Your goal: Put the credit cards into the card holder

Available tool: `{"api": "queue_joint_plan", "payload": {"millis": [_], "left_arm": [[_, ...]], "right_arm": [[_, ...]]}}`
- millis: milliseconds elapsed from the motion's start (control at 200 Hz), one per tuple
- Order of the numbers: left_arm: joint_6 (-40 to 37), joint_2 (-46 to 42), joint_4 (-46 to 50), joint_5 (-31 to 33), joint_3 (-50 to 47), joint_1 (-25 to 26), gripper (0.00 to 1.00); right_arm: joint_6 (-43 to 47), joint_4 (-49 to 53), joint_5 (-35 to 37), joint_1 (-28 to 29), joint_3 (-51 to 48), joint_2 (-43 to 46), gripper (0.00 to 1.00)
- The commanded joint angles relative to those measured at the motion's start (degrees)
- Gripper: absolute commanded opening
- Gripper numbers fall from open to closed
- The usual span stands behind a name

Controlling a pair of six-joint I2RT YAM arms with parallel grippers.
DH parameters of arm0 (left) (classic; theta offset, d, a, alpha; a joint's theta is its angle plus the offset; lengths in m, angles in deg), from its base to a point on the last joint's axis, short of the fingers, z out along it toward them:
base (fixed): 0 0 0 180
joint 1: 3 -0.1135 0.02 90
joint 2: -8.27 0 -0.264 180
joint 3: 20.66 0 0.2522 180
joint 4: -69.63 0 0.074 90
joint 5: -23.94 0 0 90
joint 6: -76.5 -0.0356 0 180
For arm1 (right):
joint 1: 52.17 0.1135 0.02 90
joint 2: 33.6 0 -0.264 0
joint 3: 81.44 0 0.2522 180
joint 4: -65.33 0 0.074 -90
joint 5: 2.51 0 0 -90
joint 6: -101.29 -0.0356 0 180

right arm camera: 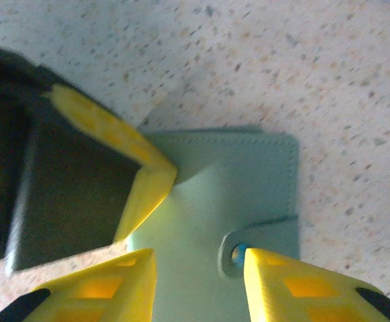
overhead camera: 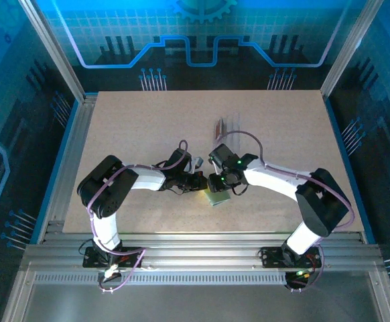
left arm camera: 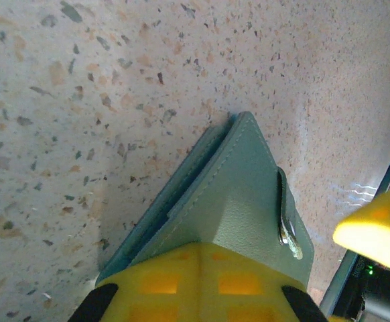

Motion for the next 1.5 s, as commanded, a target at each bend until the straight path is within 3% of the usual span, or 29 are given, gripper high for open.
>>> {"api": "queue_joint_plan", "payload": {"millis": [0,465,785,1056,1161,1401,1496], "left_arm": [[-1.0,5.8,10.7,10.0,-3.9,0.2,0.00],[-1.0,6.0,11.0,10.3,-3.8,0.1,0.00],[-1.0,6.4,11.0,10.9,-3.9,0.0,0.00],[-0.5,7.8,10.5,12.4,-4.7,-0.2,0.00],[-0.3,7.8,10.5,13.6,-5.2,-0.2,0.00],[-0.1,8.3,9.9,14.7,-6.1,-0.1,0.00],[0.0,8.5,9.4,14.8,-6.4,-0.2,0.00]], "right_arm": [[1.1,4.4,6.3,1.7,2.1,-3.7,0.40],[0.4,7.5,14.0,3.7,2.3,-8.4,0.27],[2.4,7.6,14.7,3.5,3.3,-10.2,0.00],[0.0,10.0,9.2,-0.4,1.9,-5.6,0.00],[-1.5,12.1,12.0,-1.2,2.0,-4.7,0.00],[-3.4,12.4,11.2,-4.3,0.6,-3.5,0.00],[-4.6,14.9,15.5,-4.3,0.8,-3.7,0.00]]}}
